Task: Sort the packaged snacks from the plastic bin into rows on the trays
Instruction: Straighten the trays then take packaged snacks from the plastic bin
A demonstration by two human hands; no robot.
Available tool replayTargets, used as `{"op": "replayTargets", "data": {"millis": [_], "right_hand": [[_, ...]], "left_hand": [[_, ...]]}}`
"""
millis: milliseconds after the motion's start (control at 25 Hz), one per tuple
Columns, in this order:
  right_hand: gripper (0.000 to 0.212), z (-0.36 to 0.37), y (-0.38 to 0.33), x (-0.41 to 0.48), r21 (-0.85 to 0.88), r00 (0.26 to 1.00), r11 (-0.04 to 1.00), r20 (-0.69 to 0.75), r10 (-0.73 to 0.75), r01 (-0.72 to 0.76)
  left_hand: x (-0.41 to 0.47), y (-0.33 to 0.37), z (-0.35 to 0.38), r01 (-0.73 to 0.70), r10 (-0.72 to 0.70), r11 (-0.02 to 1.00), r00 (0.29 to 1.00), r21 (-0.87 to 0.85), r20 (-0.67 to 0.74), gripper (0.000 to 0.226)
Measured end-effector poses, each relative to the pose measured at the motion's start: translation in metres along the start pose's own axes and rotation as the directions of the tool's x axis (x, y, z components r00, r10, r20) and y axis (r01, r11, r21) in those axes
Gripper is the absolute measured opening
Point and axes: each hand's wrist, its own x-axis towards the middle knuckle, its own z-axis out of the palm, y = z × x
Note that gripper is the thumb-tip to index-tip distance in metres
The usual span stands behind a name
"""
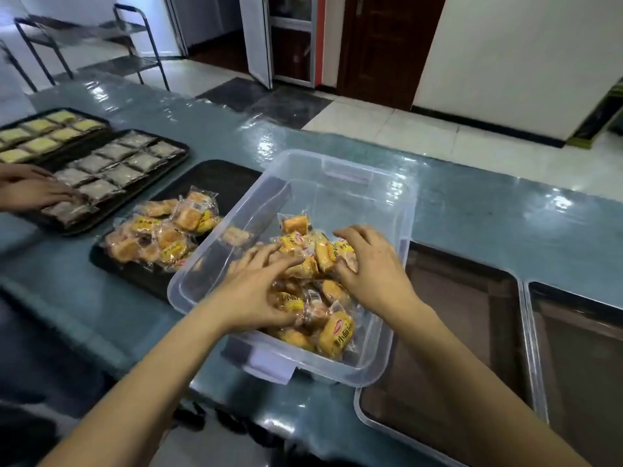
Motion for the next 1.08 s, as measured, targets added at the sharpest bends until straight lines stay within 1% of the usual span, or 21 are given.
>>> {"op": "replayTargets", "data": {"millis": [80,120,160,200,280,320,360,440,520,600,720,800,920,1000,1080], "right_hand": [[0.052,0.004,0.0,0.009,-0.076,0.986,0.997,0.163,0.028,-0.016],[0.056,0.005,0.002,0.012,-0.122,0.971,0.992,0.236,0.047,-0.018],[0.062,0.002,0.002,0.014,-0.144,0.938,0.989,0.336,0.085,-0.038],[0.071,0.001,0.003,0.017,-0.17,0.898,0.985,0.428,0.098,-0.027],[0.093,-0.003,0.004,0.02,-0.212,0.782,0.977,0.609,0.135,-0.004],[0.102,-0.005,0.003,0.021,-0.253,0.724,0.967,0.67,0.161,0.019],[0.109,-0.003,0.002,0.021,-0.305,0.685,0.951,0.704,0.186,0.055],[0.113,0.004,-0.001,0.019,-0.417,0.644,0.898,0.727,0.239,0.138],[0.112,0.015,-0.003,0.018,-0.473,0.623,0.864,0.732,0.274,0.175],[0.111,0.024,-0.005,0.019,-0.476,0.607,0.863,0.74,0.289,0.17],[0.11,0.035,-0.006,0.021,-0.469,0.607,0.871,0.737,0.296,0.145],[0.109,0.041,-0.005,0.024,-0.468,0.596,0.874,0.742,0.308,0.131],[0.104,0.045,-0.003,0.026,-0.418,0.577,0.903,0.764,0.29,0.101],[0.097,0.047,-0.002,0.024,-0.353,0.568,0.931,0.786,0.245,0.087],[0.091,0.047,-0.001,0.022,-0.339,0.562,0.937,0.793,0.234,0.087]], "left_hand": [[0.009,-0.007,-0.004,0.027,-0.032,0.999,0.991,0.039,0.127,0.111],[0.014,-0.01,-0.004,0.039,-0.05,0.997,0.983,0.067,0.174,0.115],[0.021,-0.012,-0.004,0.052,-0.063,0.997,0.979,0.064,0.194,0.117],[0.027,-0.012,-0.004,0.047,-0.062,0.996,0.974,0.074,0.219,0.118],[0.035,-0.01,-0.001,0.036,-0.058,0.996,0.961,0.085,0.271,0.11],[0.038,-0.008,0.001,0.033,-0.059,0.995,0.959,0.097,0.278,0.102],[0.04,-0.006,0.003,0.031,-0.062,0.993,0.961,0.114,0.271,0.093],[0.042,-0.003,0.009,0.032,-0.071,0.985,0.97,0.168,0.231,0.08],[0.043,-0.003,0.014,0.028,-0.069,0.98,0.977,0.198,0.2,0.078],[0.044,-0.002,0.015,0.026,-0.066,0.978,0.98,0.207,0.187,0.091],[0.055,0.004,0.012,0.017,-0.079,0.967,0.969,0.255,0.234,0.119],[0.069,0.011,0.009,-0.01,-0.08,0.948,0.96,0.319,0.267,0.125],[0.089,0.022,0.006,-0.062,-0.08,0.907,0.946,0.416,0.315,0.115],[0.096,0.024,0.008,-0.083,-0.095,0.896,0.925,0.437,0.369,0.106],[0.096,0.021,0.012,-0.061,-0.128,0.898,0.912,0.435,0.39,0.103]]}}
